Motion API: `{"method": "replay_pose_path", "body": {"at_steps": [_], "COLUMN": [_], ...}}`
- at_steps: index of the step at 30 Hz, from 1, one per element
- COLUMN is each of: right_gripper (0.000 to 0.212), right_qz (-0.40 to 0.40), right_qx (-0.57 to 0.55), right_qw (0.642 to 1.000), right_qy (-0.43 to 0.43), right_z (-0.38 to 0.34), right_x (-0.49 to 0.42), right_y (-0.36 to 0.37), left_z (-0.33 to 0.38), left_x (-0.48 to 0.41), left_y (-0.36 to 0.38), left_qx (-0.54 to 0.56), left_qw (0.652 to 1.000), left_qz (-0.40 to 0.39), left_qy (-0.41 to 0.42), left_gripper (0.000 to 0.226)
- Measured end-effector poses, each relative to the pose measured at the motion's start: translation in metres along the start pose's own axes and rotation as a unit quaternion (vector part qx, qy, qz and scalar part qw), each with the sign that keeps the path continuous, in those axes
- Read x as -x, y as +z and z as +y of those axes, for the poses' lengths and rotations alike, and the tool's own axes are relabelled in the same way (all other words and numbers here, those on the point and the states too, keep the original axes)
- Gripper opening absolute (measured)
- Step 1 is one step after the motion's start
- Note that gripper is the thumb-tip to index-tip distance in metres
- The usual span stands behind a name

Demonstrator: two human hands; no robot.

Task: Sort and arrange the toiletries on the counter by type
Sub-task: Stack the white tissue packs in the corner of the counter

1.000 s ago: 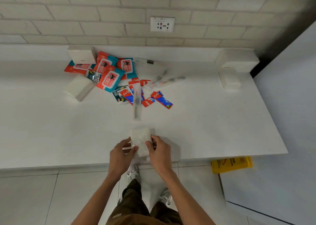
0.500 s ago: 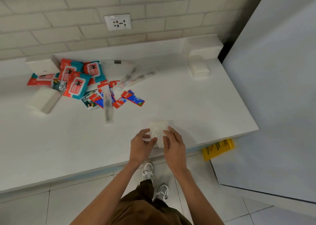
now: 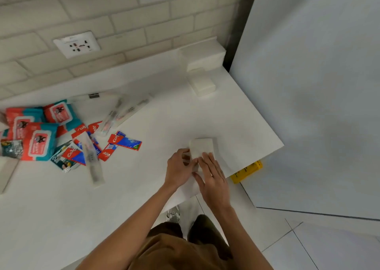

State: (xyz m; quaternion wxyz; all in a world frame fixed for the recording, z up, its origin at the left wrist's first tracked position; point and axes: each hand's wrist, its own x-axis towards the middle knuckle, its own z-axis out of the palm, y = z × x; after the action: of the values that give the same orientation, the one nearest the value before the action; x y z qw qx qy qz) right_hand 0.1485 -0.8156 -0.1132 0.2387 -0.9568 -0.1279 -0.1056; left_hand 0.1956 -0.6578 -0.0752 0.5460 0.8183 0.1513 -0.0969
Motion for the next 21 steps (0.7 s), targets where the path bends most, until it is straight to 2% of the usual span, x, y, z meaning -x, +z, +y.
{"method": "replay_pose_path", "body": {"at_steps": [9, 21], "right_gripper": [0.047, 0.051], "right_qz": [0.006, -0.068], "right_qx": [-0.020, 0.015], "right_qw": [0.999, 0.997], "right_qy": [0.037, -0.030], "right_z": [0.051, 0.150], "right_x": [-0.052, -0.152], "right_y": [-0.010, -0.039], "left_z": [0.030, 0.076], "left_x": [-0.039, -0.121], "left_y": [0.033, 0.068], "left_qx": [-0.044, -0.015], "left_qw": [0.998, 0.992], "left_qz": [-0.015, 0.124], "left_qy": [0.030, 0.006], "left_gripper": [0.032, 0.034]}}
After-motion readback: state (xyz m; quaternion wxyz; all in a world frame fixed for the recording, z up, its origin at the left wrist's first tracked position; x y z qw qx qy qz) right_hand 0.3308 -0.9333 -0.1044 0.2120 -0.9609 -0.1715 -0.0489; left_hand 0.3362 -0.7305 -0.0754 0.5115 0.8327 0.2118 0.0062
